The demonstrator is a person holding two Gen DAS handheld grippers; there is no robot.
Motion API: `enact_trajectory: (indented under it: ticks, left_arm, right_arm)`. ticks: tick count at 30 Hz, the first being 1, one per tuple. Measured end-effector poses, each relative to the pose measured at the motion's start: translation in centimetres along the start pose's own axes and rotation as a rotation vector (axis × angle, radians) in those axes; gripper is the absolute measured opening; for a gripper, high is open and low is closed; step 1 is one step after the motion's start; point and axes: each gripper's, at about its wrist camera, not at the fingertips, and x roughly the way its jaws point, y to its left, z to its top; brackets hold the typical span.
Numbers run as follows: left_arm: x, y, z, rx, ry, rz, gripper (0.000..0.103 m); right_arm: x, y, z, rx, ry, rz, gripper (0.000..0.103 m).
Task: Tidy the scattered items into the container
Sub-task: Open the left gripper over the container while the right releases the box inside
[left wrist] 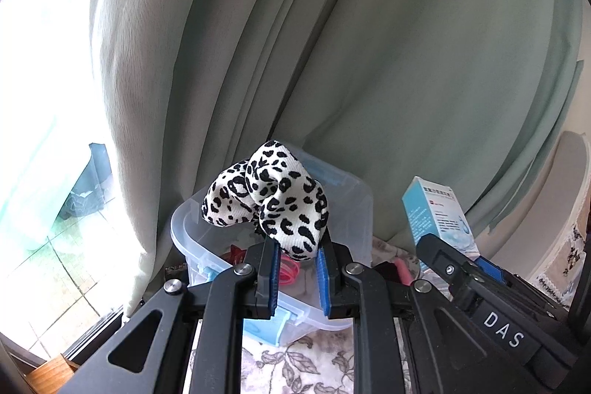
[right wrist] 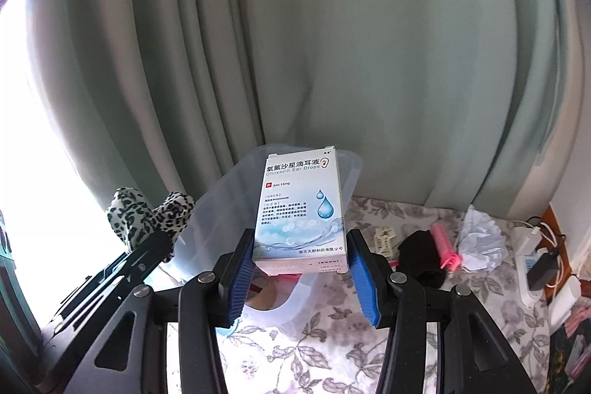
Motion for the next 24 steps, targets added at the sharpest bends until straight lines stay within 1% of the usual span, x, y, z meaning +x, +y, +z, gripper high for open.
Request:
enact_trajectory:
  ticks: [4, 9, 13, 19, 21, 23, 24]
  left_arm:
    - [0.4, -0.9, 0.8, -0.004, 0.020, 0.008, 0.018]
    - [1.3, -0.8, 1.1, -0.007, 0.039, 0.022, 0.018]
    - [1.7, -0.9, 1.2, -0.010, 0.053, 0.031, 0.018]
    - [2.2, -1.4, 2.3, -0.018, 0.063, 0.045, 0.018]
    - [2.3, -1.4, 2.5, -0.022, 0.065, 0.050, 0.021]
    - [2.3, -1.5, 2.6, -0.028, 0.067, 0.052, 0.033]
    - [2.2, -1.5, 2.7, -0.031, 0.067, 0.051, 0.035]
  right_arm:
    - [1.3, 0.6, -0.2, -0.009, 0.024, 0.014, 0.052]
    - [3.2, 0.9, -0.4, -0.019, 0.050, 0.032, 0.052]
    - [4.5, 0.9, -0.5, -0.023, 0.068, 0.036, 0.052]
    - [5.8, 0.8, -0.4, -0.021, 0.084, 0.037, 0.053]
    - [6.1, 0.6, -0.4, -0.020, 0.085, 0.037, 0.053]
    - [6.4, 0.4, -0.4, -0.014, 0.087, 0.037, 0.053]
    - [6.5, 0.4, -0.4, -0.011, 0.088, 0.036, 0.053]
